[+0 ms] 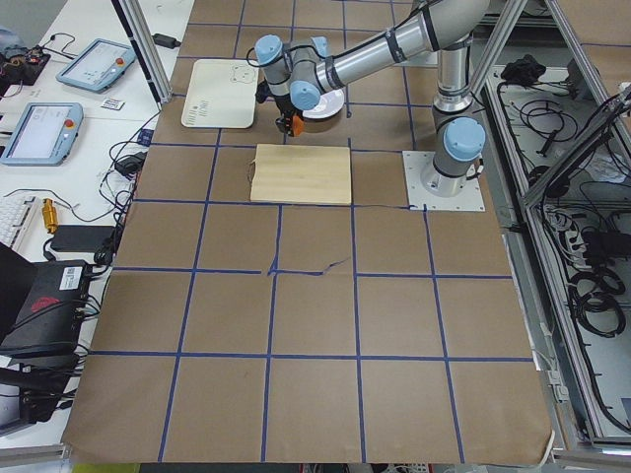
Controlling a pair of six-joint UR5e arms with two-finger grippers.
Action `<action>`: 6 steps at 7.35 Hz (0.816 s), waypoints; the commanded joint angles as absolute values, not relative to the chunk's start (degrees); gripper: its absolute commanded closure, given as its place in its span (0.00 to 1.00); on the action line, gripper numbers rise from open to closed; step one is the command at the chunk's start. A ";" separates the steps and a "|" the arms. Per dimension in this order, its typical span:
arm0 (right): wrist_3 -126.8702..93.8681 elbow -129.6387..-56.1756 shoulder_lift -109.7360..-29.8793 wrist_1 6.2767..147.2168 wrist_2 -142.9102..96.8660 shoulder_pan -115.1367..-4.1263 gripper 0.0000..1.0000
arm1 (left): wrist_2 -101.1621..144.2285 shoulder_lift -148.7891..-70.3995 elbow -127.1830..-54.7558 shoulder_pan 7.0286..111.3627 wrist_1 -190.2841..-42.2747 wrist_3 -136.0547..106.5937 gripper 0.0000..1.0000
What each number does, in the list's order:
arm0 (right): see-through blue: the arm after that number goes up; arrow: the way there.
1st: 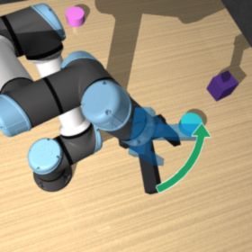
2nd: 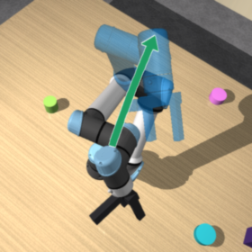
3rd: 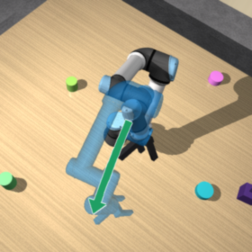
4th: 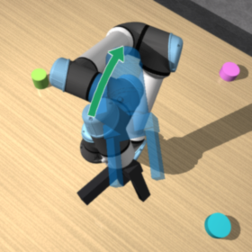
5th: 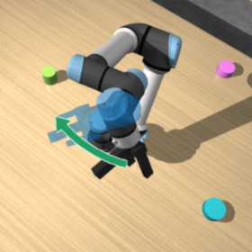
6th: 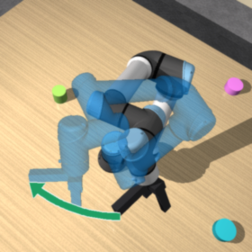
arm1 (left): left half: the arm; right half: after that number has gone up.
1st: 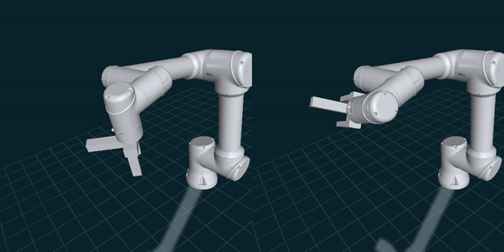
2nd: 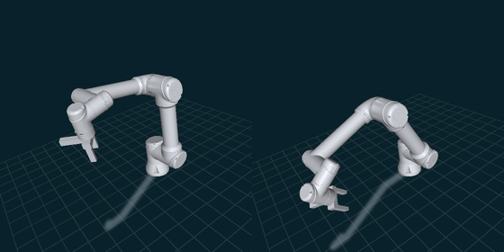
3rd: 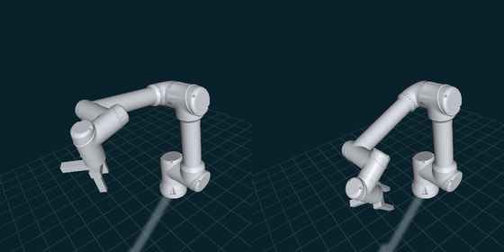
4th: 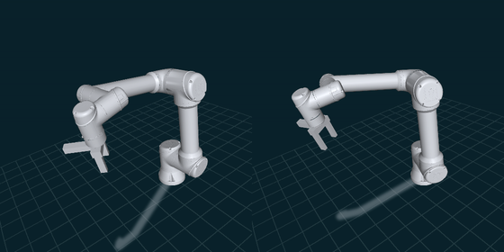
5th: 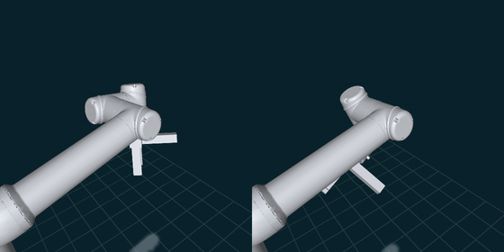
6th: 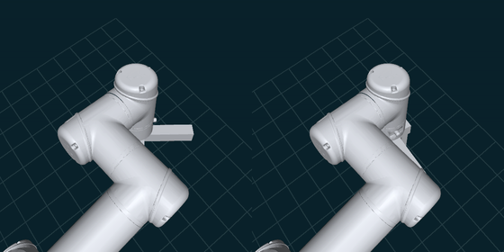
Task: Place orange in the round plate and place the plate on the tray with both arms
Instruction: 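Carry the orange with the left gripper over the white plate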
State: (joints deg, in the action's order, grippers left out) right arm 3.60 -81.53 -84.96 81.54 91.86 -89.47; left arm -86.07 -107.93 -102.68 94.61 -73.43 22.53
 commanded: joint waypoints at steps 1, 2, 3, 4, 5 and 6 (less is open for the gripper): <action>3.60 -81.39 -85.08 81.57 91.84 -89.47 0.00 | -82.36 -108.53 -103.79 103.76 -73.31 8.17 1.00; 3.95 -80.95 -85.08 81.82 92.11 -89.47 0.00 | -82.35 -108.81 -104.23 107.19 -71.47 0.34 1.00; 4.04 -81.21 -84.99 82.09 91.41 -89.47 0.00 | -82.35 -109.50 -104.59 109.75 -71.02 -0.95 1.00; 3.96 -81.21 -84.99 82.26 91.32 -89.47 0.00 | -82.27 -110.56 -105.11 110.04 -68.23 -1.05 1.00; 3.69 -81.21 -84.73 82.09 91.49 -89.47 0.00 | -82.53 -109.96 -106.16 110.13 -67.59 -1.23 0.50; 3.78 -81.30 -84.99 82.09 91.32 -89.56 0.00 | -83.14 -109.52 -105.74 110.13 -67.59 -1.23 0.01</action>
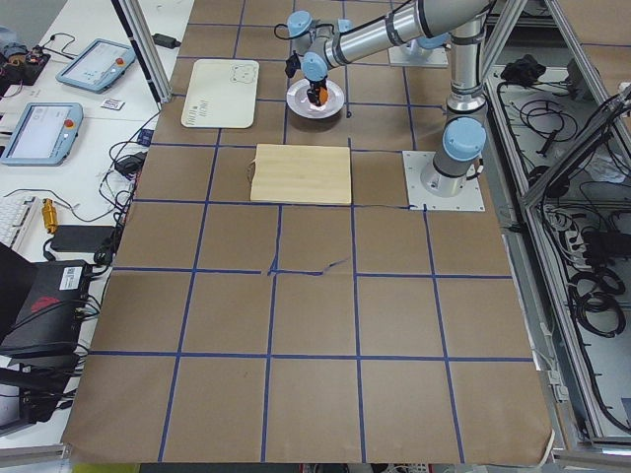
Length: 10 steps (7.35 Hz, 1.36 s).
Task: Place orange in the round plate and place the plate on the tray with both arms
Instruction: 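Carry the orange with the left gripper over the white plate, then release the orange onto the plate and raise the left gripper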
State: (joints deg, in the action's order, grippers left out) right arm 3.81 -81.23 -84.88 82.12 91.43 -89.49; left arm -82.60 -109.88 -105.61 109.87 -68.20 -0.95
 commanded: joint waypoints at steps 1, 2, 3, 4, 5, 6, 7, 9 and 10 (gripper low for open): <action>3.69 -81.39 -84.47 82.26 91.32 -89.47 0.00 | -83.14 -108.12 -104.86 109.00 -68.02 -2.36 0.00; 3.69 -81.30 -84.46 82.27 91.32 -89.47 0.00 | -83.49 -106.89 -102.24 105.77 -69.68 -2.11 0.00; 3.69 -81.21 -84.55 82.35 91.32 -89.56 0.00 | -83.32 -105.40 -98.74 102.51 -75.53 -1.85 0.00; 3.52 -81.30 -84.46 82.70 91.41 -89.56 0.00 | -83.41 -103.99 -94.26 100.13 -80.98 -1.76 0.00; 3.60 -81.47 -83.42 82.62 91.32 -89.56 0.00 | -83.41 -103.02 -89.69 97.50 -84.95 -1.76 0.00; 3.43 -81.47 -81.67 83.40 89.49 -89.56 0.00 | -83.32 -101.53 -88.00 96.25 -85.60 -1.76 0.00; 3.43 -81.56 -80.69 84.19 84.51 -89.56 0.00 | -83.67 -99.51 -87.11 96.15 -85.52 -1.84 0.00; 3.52 -84.70 -77.72 90.12 74.13 -89.73 0.00 | -84.72 -93.11 -88.14 96.24 -85.08 -1.76 0.00; 3.78 -89.25 -76.65 99.31 68.96 -89.74 0.00 | -85.68 -91.68 -88.50 96.50 -84.12 -2.28 0.00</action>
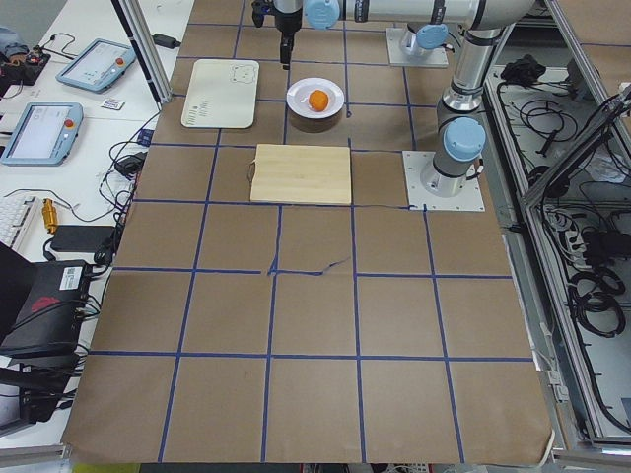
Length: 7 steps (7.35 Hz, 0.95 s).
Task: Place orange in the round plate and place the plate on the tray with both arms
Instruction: 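Move the right gripper down to the rim of the white plate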
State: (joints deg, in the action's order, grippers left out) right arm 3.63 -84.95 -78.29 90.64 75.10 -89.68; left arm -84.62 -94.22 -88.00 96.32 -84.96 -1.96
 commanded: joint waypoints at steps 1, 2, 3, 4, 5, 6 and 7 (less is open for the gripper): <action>3.61 -95.13 -75.16 106.45 66.91 -89.74 0.00 | -87.52 -90.97 -87.81 95.98 -84.20 -2.20 0.00; 3.69 -101.54 -74.80 114.53 63.93 -89.74 0.00 | -93.54 -90.10 -87.19 95.72 -88.11 -1.76 0.00; 3.52 -107.52 -75.06 120.44 60.16 -89.65 0.00 | -93.43 -90.09 -86.23 93.80 -90.07 -2.37 0.00; 3.69 -111.06 -74.80 126.33 59.68 -89.56 0.00 | -93.69 -90.61 -85.00 91.69 -90.87 -2.20 0.00; 3.87 -114.31 -74.71 129.17 59.59 -89.56 0.00 | -93.60 -90.18 -85.25 91.24 -92.01 -1.85 0.00; 3.69 -115.48 -74.53 132.51 59.59 -89.39 0.00 | -93.52 -90.00 -85.43 91.40 -92.11 -1.85 0.00; 3.60 -115.75 -73.14 133.15 59.50 -89.56 0.00 | -93.52 -89.74 -85.52 91.15 -92.81 -1.76 0.00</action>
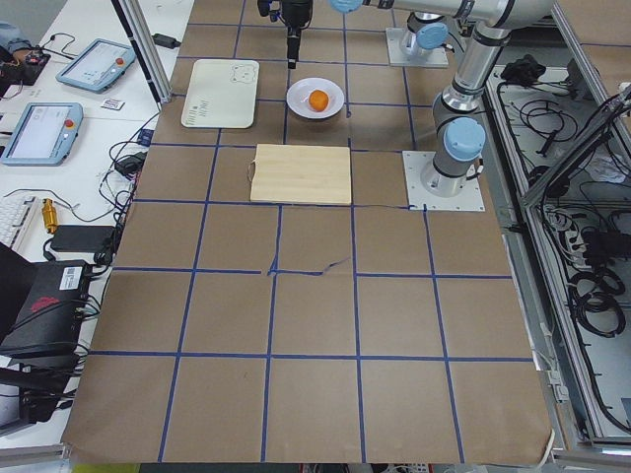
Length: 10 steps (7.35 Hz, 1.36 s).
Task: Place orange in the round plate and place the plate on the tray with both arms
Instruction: 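Move the right gripper down to the rim of the white plate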
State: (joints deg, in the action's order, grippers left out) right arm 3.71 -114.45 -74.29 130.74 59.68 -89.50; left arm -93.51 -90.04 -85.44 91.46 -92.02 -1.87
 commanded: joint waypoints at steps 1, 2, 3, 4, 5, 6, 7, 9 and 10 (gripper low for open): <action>3.60 -115.84 -71.21 133.42 59.41 -89.65 0.00 | -93.60 -89.65 -85.60 91.06 -93.86 -1.58 0.00; 3.52 -115.93 -69.45 134.11 58.63 -89.74 0.00 | -93.52 -89.74 -85.52 91.14 -93.87 -1.67 0.00; 2.73 -116.62 -68.48 135.34 55.84 -89.82 0.00 | -92.65 -89.74 -85.43 91.40 -93.87 -1.67 0.00; 0.38 -117.07 -68.47 135.44 54.42 -89.91 0.00 | -91.77 -89.82 -85.52 91.32 -93.87 -1.67 0.00; 0.35 -117.77 -68.29 136.48 54.32 -90.78 0.12 | -91.93 -89.74 -85.60 91.23 -93.95 -1.58 0.00; 0.26 -119.25 -68.20 139.10 54.23 -92.01 0.22 | -92.02 -89.65 -85.61 91.06 -94.04 -1.58 0.00; 0.18 -119.96 -68.29 140.78 54.23 -92.89 0.22 | -92.11 -89.39 -85.78 91.05 -94.13 -1.58 0.00; 0.17 -120.14 -68.20 141.50 54.23 -93.60 0.26 | -92.11 -88.86 -86.74 91.05 -94.04 -1.58 0.00; 0.18 -120.41 -68.20 141.50 54.23 -93.60 0.34 | -92.28 -88.77 -87.01 91.05 -94.04 -1.58 0.00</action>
State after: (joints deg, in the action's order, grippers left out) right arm 0.17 -120.09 -68.23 141.30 54.23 -93.44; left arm -92.15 -88.99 -86.60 91.06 -94.05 -1.58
